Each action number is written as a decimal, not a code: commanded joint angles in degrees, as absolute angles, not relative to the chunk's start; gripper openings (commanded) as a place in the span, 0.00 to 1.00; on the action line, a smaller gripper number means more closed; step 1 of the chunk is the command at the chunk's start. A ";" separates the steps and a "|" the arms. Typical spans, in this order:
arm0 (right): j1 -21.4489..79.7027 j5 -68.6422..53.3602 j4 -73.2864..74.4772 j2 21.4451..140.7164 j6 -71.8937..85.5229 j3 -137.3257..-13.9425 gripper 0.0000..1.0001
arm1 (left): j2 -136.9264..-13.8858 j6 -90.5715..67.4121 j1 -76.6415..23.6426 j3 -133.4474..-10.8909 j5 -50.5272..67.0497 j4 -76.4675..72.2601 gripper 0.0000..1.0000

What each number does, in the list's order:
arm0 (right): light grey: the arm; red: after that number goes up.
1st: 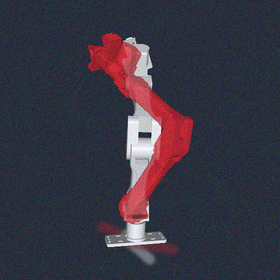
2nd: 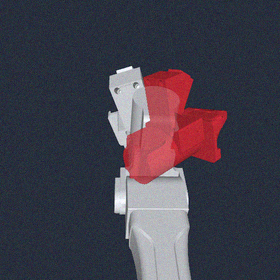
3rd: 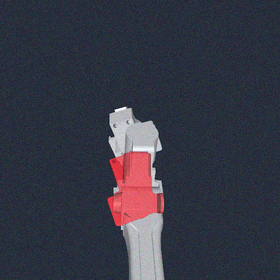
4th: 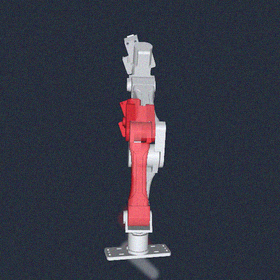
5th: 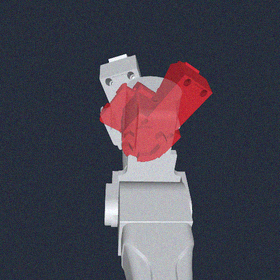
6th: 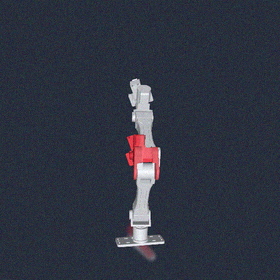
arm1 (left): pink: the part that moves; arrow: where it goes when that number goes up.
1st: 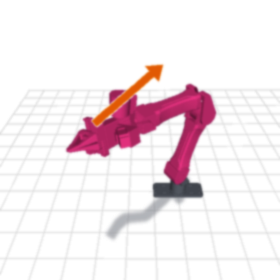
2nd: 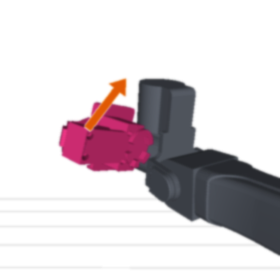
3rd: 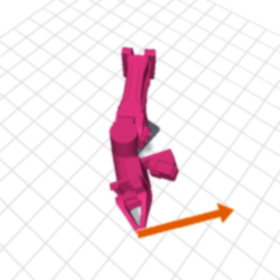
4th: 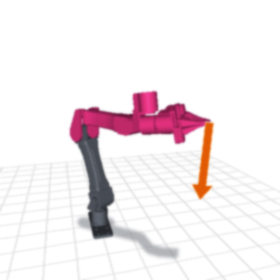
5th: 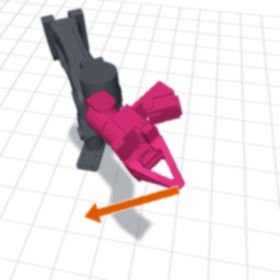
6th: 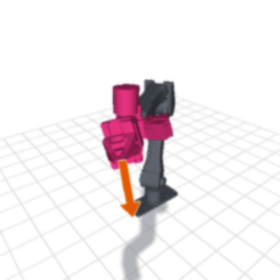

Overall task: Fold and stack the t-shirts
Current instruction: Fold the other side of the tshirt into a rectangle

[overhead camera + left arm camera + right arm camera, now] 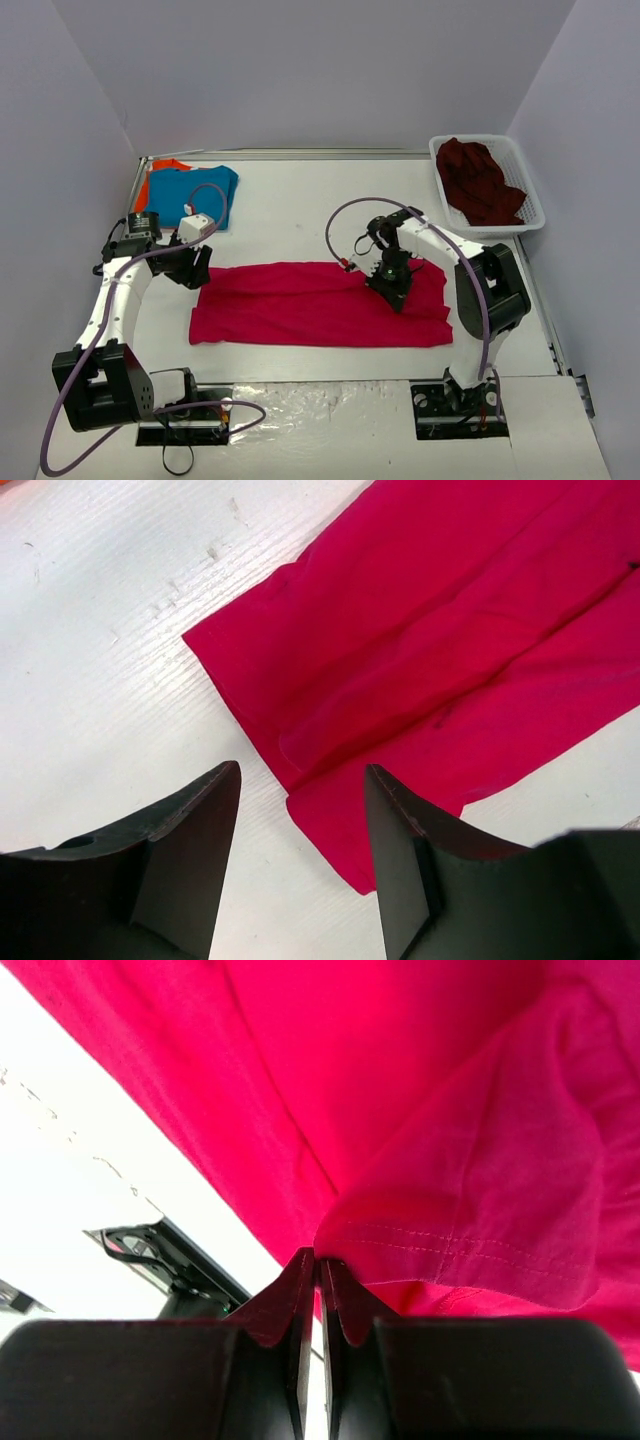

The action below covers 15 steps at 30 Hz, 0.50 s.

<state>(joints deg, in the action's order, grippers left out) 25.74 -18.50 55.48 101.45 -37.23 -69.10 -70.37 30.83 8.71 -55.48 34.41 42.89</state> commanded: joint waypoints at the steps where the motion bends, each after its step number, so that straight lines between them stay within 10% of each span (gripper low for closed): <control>1: 28.64 -15.47 60.64 99.84 -38.15 -68.12 0.03 | -68.03 30.67 9.05 -55.55 33.75 42.63 0.51; 15: 35.33 -18.73 58.89 102.92 -38.06 -67.76 0.37 | -68.55 30.94 9.05 -55.28 33.31 42.89 0.55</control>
<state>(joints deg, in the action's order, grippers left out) 35.62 -18.04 55.75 102.80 -37.63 -66.43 -69.49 30.85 8.71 -55.48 33.15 42.89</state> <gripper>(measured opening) 0.366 0.552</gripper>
